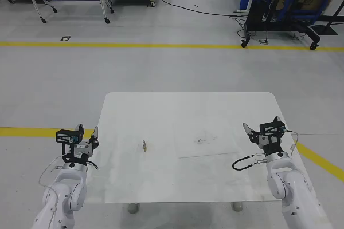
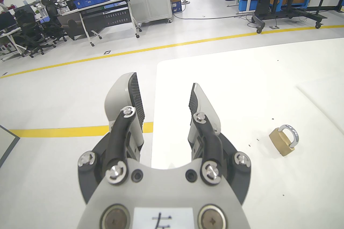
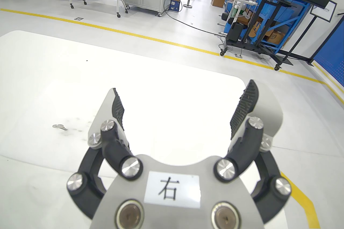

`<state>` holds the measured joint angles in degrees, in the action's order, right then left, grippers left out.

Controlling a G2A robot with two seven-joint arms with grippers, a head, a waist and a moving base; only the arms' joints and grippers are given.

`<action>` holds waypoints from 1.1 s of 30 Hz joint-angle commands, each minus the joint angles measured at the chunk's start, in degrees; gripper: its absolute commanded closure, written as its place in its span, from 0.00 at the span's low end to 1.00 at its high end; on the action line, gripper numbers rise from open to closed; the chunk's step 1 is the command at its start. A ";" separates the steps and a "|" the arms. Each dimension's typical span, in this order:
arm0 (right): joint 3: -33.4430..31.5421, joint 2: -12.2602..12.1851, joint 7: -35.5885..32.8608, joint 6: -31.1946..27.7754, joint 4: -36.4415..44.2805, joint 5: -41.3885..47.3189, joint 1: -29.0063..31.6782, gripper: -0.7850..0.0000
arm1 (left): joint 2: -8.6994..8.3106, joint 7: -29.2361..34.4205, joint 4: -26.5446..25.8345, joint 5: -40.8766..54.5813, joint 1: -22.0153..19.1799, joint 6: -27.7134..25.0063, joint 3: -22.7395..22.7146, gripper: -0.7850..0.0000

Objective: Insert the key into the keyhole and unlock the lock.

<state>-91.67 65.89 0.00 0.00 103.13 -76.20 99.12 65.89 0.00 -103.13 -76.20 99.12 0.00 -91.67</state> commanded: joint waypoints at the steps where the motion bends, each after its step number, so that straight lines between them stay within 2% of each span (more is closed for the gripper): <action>1: 0.00 0.00 0.00 0.00 0.00 0.00 0.00 0.00 | 0.00 0.00 0.00 0.00 0.00 0.00 0.00 0.55; 15: 0.00 0.00 0.00 0.00 0.00 0.00 0.00 0.00 | 0.00 0.00 0.00 0.00 0.00 0.00 0.00 0.55; 16: 0.15 -0.02 0.35 -0.36 0.69 -0.57 -0.15 0.00 | 0.00 0.00 0.00 0.00 0.00 0.00 0.00 0.00; 19: 3.16 0.09 -2.09 -0.96 3.92 -4.91 -0.44 0.00 | 0.00 0.00 0.00 0.00 0.00 0.00 0.00 0.00; 22: 5.30 0.14 -5.74 -9.07 5.90 1.47 -1.17 0.00 | 0.00 0.00 0.00 0.00 0.00 0.00 0.00 0.00; 33: 5.30 0.14 -5.74 -9.07 5.90 1.47 -1.17 0.00 | 0.00 0.00 0.00 0.00 0.00 0.00 0.00 0.00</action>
<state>-86.37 66.03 -5.73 -9.02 109.03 -74.73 97.95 65.89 0.00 -103.13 -76.20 99.12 0.00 -91.67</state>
